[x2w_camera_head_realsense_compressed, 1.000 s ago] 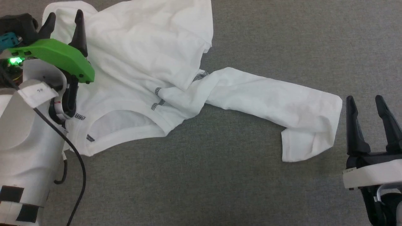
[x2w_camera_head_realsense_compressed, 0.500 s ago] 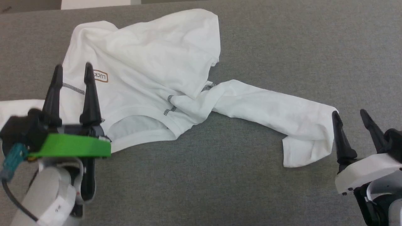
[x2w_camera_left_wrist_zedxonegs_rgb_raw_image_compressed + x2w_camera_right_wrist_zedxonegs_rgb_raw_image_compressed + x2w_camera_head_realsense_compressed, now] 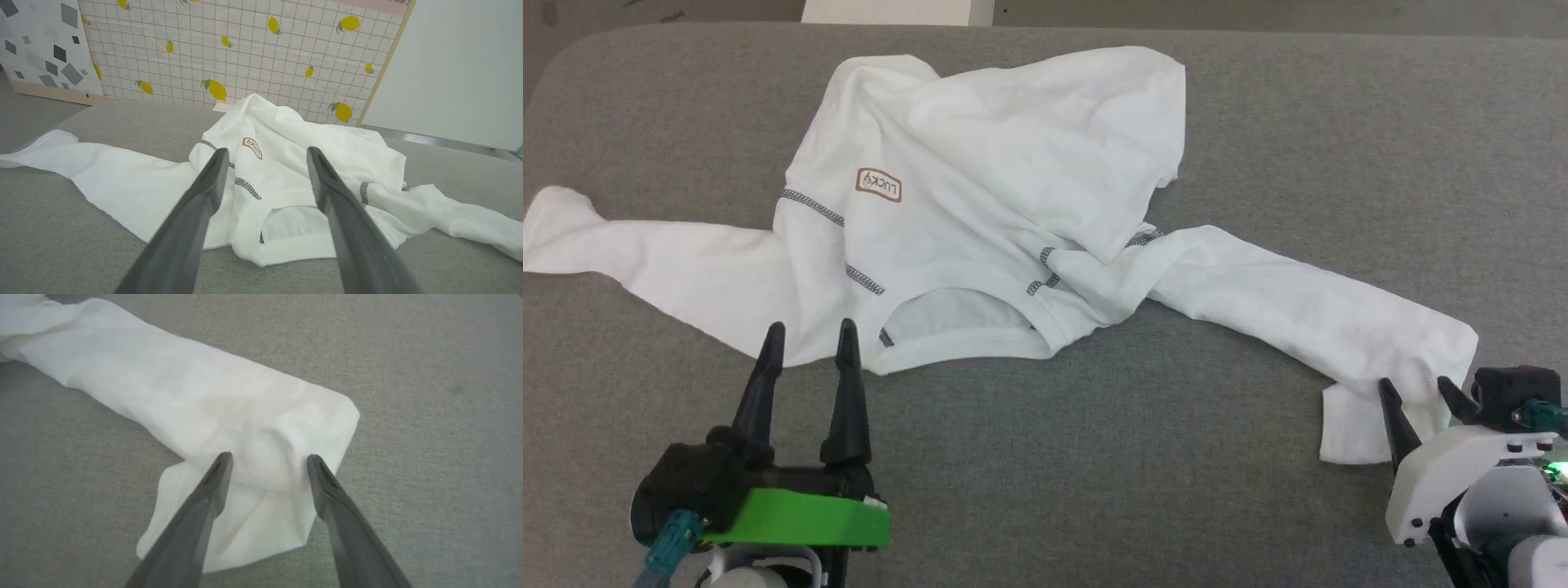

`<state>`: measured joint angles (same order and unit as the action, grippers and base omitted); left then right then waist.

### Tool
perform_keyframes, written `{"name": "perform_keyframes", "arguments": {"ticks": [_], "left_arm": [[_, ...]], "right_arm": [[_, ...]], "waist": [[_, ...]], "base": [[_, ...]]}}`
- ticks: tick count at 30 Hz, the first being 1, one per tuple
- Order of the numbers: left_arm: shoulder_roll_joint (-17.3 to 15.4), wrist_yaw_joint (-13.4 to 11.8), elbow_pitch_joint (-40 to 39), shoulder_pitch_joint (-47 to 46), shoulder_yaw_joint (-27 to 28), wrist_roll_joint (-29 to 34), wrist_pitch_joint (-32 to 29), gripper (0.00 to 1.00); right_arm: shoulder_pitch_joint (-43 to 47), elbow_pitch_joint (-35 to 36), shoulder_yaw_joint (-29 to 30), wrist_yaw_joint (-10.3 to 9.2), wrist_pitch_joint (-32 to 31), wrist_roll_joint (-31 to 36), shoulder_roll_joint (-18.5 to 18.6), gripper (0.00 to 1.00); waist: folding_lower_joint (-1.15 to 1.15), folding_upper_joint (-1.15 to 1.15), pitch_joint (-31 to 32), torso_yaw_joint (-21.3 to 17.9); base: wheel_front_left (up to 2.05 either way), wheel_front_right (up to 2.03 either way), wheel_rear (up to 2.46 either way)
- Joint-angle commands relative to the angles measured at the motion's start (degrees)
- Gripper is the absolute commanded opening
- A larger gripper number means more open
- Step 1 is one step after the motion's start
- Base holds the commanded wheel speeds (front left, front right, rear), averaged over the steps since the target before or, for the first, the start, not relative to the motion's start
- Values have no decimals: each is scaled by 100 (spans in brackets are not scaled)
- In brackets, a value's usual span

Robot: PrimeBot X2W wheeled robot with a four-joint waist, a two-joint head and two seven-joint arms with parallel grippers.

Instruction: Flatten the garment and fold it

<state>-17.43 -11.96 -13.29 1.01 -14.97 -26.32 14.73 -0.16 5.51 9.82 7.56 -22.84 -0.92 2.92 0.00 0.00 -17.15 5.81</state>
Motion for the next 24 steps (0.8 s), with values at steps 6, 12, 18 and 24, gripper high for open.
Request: {"name": "perform_keyframes", "arguments": {"ticks": [6, 12, 18, 24], "left_arm": [[97, 193, 185, -268, 17, 153, 27, 100], [114, 268, 212, -246, 122, 192, 27, 100], [148, 337, 192, -259, 175, 248, 27, 100], [218, 371, 208, -189, 216, 288, 27, 100]], "right_arm": [[-515, -207, -48, -8, 235, 143, 30, 0], [-1118, 230, 168, -8, 61, 390, 750, 0], [-1134, 660, 636, -8, -175, 14, 1066, 100], [-643, 799, 507, -8, -4, -487, 378, 100]], "waist": [[0, 0, 57, -31], [0, 0, 47, -202], [0, 0, -11, -179], [0, 0, -8, -166]], "base": [[0, 0, 0], [0, 0, 0], [0, 0, 0], [0, 0, 0]]}}
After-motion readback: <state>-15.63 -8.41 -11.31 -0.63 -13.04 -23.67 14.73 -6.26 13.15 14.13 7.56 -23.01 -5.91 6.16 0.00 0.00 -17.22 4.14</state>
